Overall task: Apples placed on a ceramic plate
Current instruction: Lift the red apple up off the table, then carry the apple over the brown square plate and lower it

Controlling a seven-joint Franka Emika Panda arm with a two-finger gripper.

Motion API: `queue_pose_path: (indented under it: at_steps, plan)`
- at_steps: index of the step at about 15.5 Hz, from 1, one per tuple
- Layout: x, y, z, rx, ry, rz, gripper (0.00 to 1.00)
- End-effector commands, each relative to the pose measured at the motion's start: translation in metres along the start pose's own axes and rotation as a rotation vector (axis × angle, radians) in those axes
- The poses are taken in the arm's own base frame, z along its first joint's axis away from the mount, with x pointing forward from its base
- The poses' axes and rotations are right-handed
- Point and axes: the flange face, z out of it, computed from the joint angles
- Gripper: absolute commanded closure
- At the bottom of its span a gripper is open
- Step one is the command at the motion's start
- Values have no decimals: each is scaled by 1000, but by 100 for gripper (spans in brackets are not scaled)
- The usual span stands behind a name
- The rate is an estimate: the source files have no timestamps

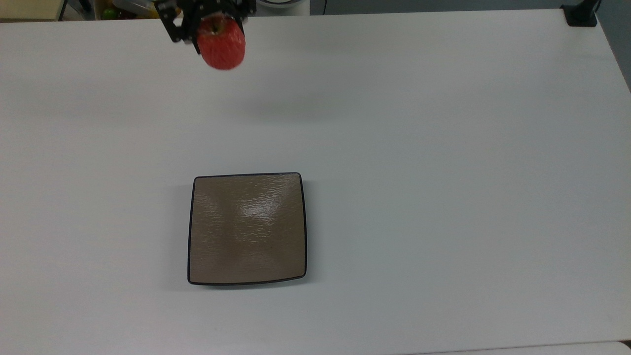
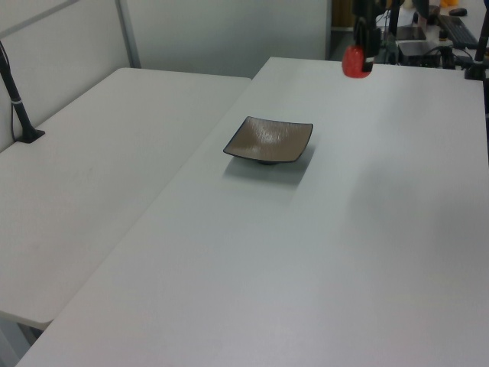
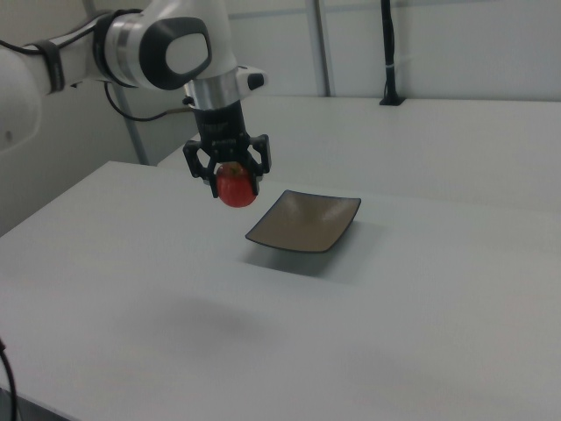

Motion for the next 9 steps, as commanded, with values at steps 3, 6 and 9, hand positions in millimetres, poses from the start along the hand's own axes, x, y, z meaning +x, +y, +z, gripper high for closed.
queue_pose_path:
  at_steps: [3,6,9]
  plan:
    - [84,23,43,-74,119,123,78]
    - [109,34,79,-115,186,121,76]
    - [138,30,125,-142,237,109,76]
